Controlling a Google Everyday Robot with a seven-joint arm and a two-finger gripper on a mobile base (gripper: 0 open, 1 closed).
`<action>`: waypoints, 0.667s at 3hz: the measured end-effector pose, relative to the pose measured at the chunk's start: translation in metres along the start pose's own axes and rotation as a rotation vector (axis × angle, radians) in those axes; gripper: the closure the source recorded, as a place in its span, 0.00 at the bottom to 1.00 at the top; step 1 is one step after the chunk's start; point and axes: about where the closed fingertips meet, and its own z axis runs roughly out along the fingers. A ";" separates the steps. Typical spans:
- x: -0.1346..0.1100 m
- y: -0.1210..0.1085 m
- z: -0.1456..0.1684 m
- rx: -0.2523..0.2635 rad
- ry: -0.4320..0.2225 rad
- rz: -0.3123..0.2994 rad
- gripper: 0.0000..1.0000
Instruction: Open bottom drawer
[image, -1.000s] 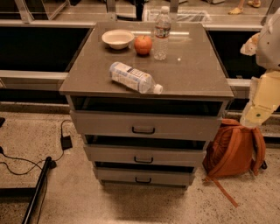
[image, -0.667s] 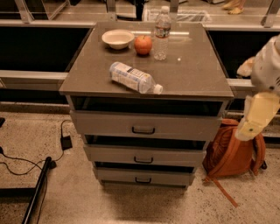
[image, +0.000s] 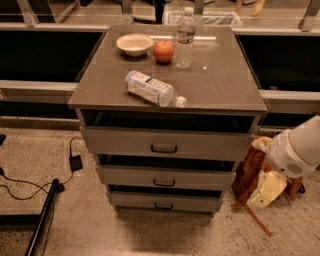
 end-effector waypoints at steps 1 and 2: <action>0.004 -0.002 0.006 0.008 -0.008 -0.010 0.00; 0.001 -0.003 0.040 -0.012 -0.046 0.079 0.00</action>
Offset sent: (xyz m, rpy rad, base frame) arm 0.0238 0.0200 -0.0563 0.0972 0.0410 -0.1524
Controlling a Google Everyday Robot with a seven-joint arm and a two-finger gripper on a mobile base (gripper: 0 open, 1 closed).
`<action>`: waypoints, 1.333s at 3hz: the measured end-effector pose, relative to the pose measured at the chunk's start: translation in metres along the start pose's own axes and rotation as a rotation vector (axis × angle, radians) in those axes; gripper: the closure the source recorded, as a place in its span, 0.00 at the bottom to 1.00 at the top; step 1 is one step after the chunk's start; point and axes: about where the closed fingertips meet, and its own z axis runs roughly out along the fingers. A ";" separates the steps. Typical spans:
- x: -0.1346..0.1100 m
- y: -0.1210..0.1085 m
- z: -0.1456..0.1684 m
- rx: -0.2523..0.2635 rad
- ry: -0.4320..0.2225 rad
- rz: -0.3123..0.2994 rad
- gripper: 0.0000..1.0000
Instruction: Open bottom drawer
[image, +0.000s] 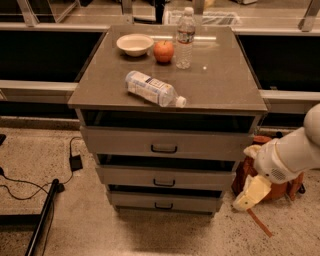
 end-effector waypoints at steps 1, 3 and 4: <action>0.011 0.036 0.074 -0.047 -0.052 0.005 0.00; 0.045 0.084 0.202 -0.126 -0.250 0.089 0.00; 0.055 0.087 0.227 -0.155 -0.321 0.086 0.00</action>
Offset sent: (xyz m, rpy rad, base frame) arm -0.0437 0.0990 -0.2563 0.1999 -0.0591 -0.0728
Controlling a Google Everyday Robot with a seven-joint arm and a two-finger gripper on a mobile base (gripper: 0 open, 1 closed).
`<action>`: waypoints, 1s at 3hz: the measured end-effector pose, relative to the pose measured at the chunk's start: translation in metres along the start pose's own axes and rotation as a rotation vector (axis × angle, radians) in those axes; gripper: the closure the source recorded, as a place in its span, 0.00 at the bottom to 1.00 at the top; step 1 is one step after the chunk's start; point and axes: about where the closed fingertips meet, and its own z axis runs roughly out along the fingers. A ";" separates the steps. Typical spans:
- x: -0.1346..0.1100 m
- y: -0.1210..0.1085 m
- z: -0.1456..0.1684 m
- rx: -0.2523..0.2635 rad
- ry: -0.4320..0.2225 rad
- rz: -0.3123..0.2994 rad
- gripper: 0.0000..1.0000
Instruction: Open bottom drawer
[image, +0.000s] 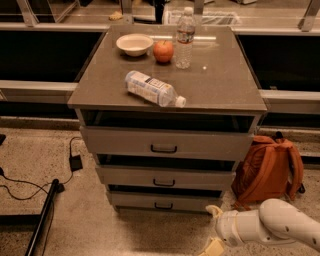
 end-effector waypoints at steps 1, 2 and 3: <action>-0.001 -0.018 0.027 0.020 -0.001 -0.078 0.00; 0.015 -0.031 0.072 0.089 -0.031 -0.170 0.00; 0.017 -0.044 0.079 0.233 -0.078 -0.237 0.00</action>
Offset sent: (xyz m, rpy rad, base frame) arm 0.0774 0.0396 -0.1208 -0.1028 -0.4183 -0.0460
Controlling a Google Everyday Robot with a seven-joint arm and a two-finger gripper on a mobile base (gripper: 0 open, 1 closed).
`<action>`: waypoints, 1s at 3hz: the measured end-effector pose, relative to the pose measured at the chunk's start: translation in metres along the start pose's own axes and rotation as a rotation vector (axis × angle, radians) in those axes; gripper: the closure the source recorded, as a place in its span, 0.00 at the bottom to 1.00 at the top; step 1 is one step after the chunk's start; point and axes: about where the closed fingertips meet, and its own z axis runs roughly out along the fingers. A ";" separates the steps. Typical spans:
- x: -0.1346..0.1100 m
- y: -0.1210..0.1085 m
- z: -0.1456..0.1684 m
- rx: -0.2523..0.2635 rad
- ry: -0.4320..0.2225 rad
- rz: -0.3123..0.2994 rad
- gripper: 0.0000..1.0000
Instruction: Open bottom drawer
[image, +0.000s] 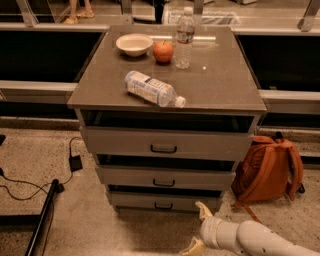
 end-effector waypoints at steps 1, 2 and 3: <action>0.002 -0.013 -0.002 0.054 0.002 0.001 0.00; 0.024 -0.014 0.019 0.031 0.049 -0.002 0.00; 0.075 -0.038 0.051 0.077 0.178 -0.054 0.00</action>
Offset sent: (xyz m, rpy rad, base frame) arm 0.0897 -0.0309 -0.0964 -0.2382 -0.0836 -0.1456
